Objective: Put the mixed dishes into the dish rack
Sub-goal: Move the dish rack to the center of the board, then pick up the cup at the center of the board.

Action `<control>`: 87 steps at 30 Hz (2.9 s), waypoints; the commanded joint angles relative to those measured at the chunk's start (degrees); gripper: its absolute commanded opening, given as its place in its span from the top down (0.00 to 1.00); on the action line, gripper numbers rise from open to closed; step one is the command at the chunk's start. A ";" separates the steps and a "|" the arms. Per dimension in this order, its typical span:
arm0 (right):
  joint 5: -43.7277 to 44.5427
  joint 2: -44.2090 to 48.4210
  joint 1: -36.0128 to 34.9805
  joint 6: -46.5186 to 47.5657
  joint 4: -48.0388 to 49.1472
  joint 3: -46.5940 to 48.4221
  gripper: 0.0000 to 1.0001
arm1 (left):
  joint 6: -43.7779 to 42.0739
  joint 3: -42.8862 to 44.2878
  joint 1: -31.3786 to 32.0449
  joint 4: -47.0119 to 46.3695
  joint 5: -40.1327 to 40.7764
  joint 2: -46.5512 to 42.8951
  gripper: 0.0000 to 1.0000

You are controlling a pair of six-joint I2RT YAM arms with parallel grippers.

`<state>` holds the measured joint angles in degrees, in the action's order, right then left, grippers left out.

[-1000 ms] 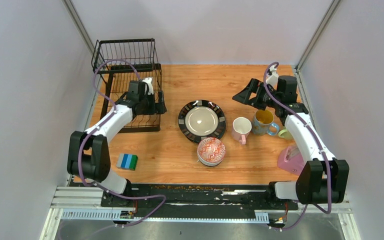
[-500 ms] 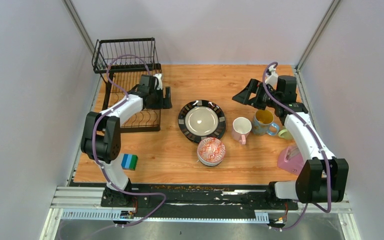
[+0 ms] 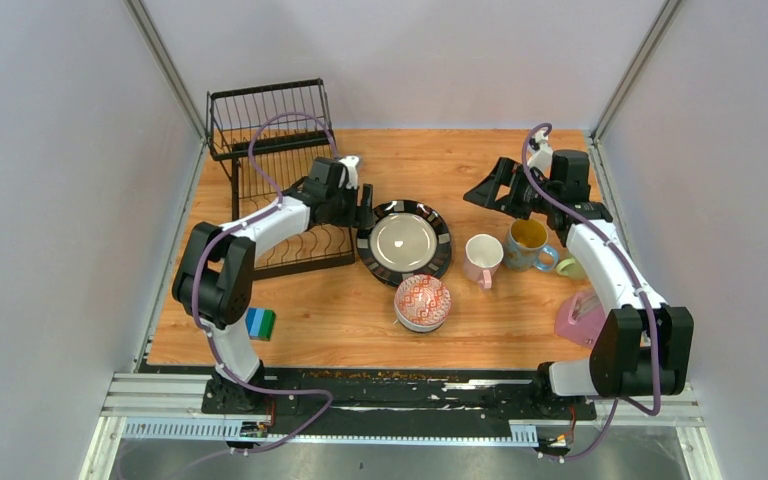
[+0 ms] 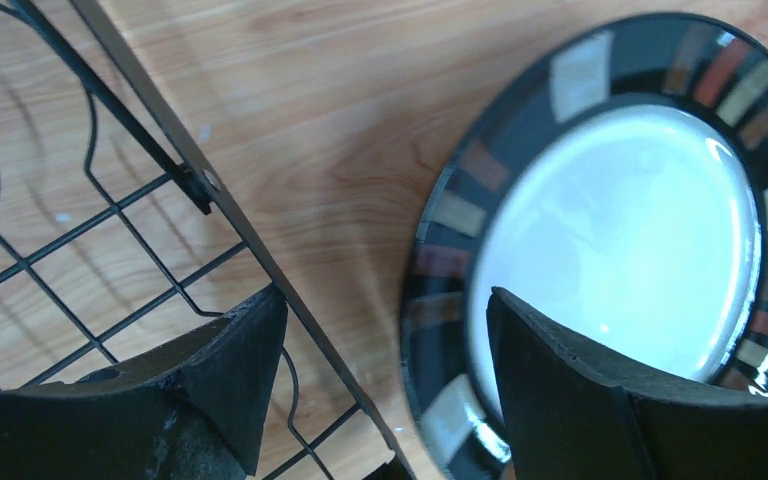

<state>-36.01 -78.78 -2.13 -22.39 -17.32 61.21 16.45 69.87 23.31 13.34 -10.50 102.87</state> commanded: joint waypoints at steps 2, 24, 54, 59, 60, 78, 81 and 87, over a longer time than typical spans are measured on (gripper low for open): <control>0.23 -0.27 -0.18 0.68 0.84 2.33 0.00 | 2.52 -0.14 4.78 -2.42 -6.89 1.43 0.21; -0.16 -3.34 -1.49 -0.11 0.44 3.24 0.00 | 0.37 -2.45 8.07 1.06 -3.53 -8.23 0.16; 36.38 10.44 -4.01 -2.54 -1.36 -1.07 0.00 | 4.61 -3.36 11.38 -4.82 -8.35 -22.99 0.17; 39.43 13.62 -3.88 -2.65 -0.32 -2.86 0.00 | 4.20 6.80 19.09 -2.34 -4.57 -13.63 0.17; 38.85 13.72 -3.85 -2.36 -0.33 -2.84 0.00 | 3.99 9.31 20.40 -0.93 -3.79 -12.28 0.18; 56.04 22.55 -3.91 -6.07 1.35 -8.16 0.00 | 6.54 27.34 28.13 9.36 1.23 9.83 0.28; 56.80 22.90 -3.90 -5.87 1.47 -7.87 0.00 | 7.13 29.42 29.23 9.56 1.44 11.41 0.29; 57.55 22.72 -3.85 -5.63 2.88 -8.31 0.00 | 7.81 33.84 31.10 12.16 3.09 15.78 0.32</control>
<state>19.68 -56.93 -5.91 -27.40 -17.91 53.17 23.14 99.63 53.28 23.40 -8.95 116.31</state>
